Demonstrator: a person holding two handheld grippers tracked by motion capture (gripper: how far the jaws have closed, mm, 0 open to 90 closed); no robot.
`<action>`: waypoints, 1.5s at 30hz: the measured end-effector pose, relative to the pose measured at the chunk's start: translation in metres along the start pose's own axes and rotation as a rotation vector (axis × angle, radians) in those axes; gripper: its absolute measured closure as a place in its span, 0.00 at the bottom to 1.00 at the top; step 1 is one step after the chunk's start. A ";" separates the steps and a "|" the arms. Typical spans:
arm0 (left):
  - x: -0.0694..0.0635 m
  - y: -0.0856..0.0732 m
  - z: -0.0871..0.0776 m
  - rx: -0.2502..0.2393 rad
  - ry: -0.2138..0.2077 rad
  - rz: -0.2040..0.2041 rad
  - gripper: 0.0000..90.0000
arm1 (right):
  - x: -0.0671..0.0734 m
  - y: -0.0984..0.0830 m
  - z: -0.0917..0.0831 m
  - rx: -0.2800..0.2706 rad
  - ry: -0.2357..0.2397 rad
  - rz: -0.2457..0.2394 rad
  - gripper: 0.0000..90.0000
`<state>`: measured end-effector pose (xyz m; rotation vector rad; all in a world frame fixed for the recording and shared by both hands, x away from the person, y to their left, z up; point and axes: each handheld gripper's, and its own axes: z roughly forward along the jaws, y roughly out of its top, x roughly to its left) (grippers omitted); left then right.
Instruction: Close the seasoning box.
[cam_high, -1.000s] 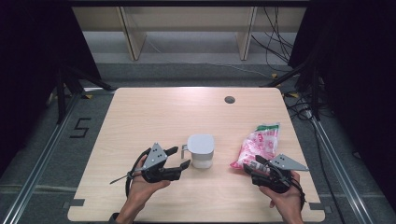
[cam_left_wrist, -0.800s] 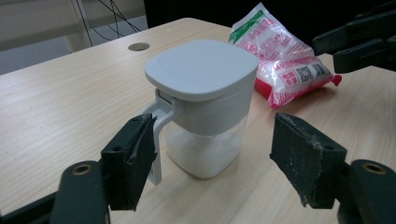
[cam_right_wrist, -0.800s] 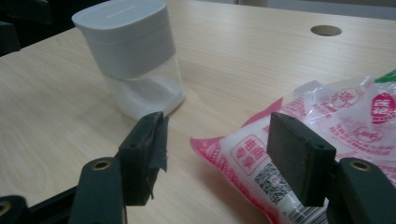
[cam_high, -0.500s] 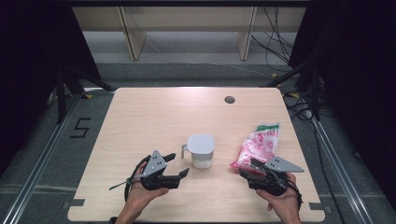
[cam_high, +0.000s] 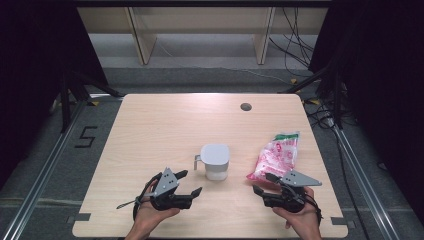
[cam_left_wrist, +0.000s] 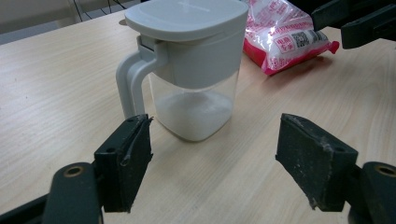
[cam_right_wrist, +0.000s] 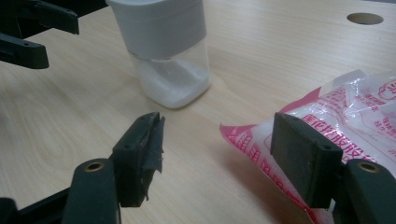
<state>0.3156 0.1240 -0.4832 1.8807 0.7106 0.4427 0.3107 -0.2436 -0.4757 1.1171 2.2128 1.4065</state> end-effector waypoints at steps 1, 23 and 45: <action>0.000 -0.001 -0.001 0.004 -0.001 0.009 0.29 | 0.000 0.000 -0.001 0.013 -0.004 -0.011 0.38; -0.006 -0.025 -0.006 0.053 0.009 0.004 0.28 | 0.011 -0.015 -0.003 0.123 0.040 -0.084 0.36; -0.008 -0.030 -0.007 0.073 0.004 -0.015 0.27 | 0.017 -0.021 -0.002 0.155 0.036 -0.126 0.36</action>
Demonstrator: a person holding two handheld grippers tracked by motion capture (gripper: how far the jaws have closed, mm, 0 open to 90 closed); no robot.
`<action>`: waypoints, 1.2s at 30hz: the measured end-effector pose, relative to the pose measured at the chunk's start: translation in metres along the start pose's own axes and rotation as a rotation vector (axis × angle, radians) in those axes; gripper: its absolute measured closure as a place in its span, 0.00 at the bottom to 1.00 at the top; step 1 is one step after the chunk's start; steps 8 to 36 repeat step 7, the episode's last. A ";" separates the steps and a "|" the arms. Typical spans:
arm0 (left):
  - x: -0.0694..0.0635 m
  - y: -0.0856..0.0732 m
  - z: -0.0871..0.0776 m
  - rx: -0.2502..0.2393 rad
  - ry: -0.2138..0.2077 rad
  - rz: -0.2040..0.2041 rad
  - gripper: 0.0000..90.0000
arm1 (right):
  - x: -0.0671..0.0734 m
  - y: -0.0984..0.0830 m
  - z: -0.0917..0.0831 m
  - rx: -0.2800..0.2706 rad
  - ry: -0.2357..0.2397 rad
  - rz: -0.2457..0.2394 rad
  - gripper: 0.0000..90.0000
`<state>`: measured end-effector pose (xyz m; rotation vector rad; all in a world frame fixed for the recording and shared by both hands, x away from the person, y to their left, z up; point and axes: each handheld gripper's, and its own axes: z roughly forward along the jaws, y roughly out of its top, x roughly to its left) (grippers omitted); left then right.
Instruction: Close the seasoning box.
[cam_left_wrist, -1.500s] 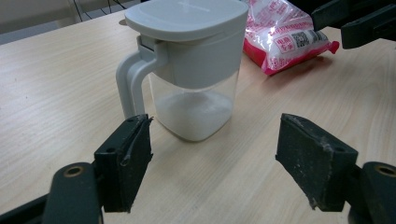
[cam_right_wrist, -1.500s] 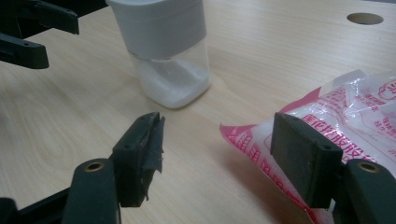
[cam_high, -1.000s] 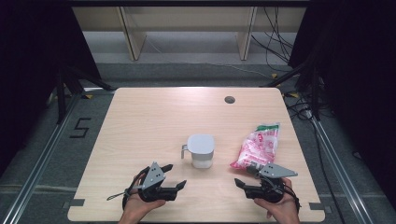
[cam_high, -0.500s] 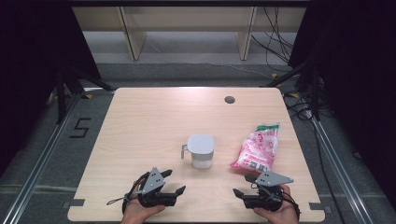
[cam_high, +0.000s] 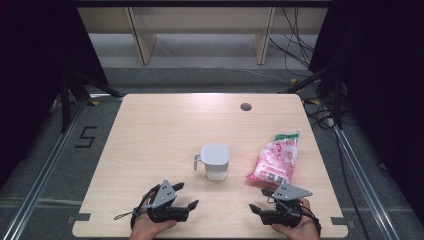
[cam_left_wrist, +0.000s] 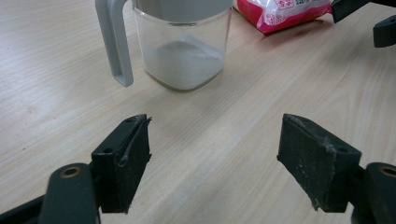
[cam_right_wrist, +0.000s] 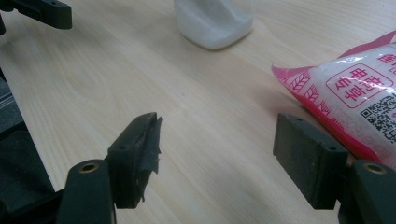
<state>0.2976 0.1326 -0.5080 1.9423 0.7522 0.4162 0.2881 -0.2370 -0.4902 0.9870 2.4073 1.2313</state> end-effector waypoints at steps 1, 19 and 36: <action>0.000 0.000 0.000 -0.005 -0.005 -0.006 0.27 | 0.000 0.000 0.000 0.006 0.003 0.009 0.36; 0.002 -0.001 0.000 0.007 0.002 0.000 0.27 | 0.000 0.000 0.000 0.006 0.002 0.002 0.36; 0.002 -0.001 0.000 0.007 0.002 0.000 0.27 | 0.000 0.000 0.000 0.006 0.002 0.002 0.36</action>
